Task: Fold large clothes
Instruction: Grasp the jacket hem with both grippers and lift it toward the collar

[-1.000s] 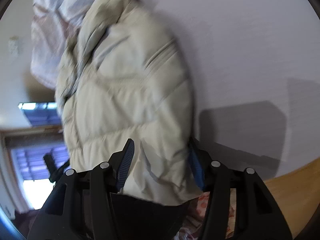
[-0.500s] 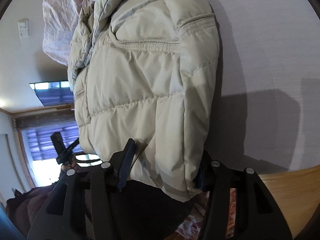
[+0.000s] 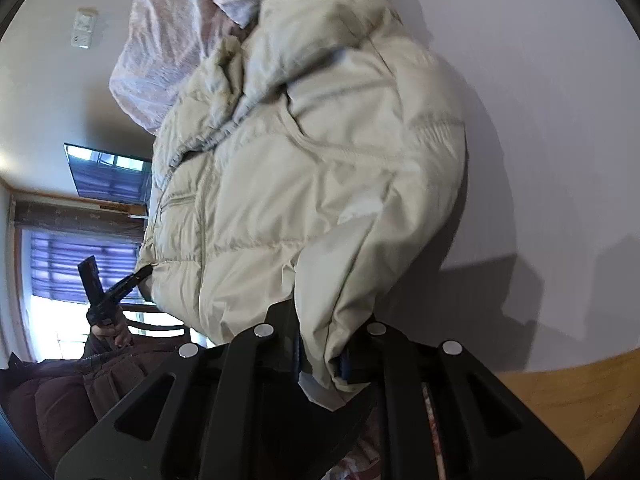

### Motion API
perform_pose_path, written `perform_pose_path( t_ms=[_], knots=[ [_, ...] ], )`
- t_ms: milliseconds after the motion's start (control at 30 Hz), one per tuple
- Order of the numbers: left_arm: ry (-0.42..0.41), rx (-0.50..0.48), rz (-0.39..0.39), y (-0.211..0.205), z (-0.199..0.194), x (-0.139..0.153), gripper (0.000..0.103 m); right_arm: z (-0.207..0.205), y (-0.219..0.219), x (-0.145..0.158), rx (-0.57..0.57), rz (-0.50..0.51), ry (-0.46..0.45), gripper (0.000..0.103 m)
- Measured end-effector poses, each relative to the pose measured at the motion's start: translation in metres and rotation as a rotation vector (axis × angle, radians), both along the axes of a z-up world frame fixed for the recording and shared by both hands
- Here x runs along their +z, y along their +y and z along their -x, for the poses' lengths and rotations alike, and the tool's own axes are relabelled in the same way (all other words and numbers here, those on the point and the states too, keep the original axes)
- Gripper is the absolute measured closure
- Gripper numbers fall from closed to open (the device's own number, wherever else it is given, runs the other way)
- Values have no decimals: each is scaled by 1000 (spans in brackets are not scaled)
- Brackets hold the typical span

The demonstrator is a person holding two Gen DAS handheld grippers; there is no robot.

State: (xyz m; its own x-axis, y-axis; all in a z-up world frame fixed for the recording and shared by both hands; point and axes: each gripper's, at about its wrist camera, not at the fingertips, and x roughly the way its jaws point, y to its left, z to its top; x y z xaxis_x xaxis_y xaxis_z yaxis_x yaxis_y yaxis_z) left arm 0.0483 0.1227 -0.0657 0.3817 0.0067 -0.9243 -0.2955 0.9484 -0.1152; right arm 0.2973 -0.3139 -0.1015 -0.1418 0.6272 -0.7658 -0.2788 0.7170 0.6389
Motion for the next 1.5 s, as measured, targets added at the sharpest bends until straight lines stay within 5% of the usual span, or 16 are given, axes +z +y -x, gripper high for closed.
perform_pose_path(
  t_ms=[367, 833, 1500],
  knots=[
    [-94, -4, -107, 3, -18, 42, 92, -24, 10, 43, -28, -10, -183, 89],
    [-179, 6, -190, 14, -49, 74, 92, -56, 32, 69, -93, 24, -303, 89],
    [-311, 15, -303, 45, -152, 131, 92, -141, 83, 115, -191, 64, -447, 89]
  ],
)
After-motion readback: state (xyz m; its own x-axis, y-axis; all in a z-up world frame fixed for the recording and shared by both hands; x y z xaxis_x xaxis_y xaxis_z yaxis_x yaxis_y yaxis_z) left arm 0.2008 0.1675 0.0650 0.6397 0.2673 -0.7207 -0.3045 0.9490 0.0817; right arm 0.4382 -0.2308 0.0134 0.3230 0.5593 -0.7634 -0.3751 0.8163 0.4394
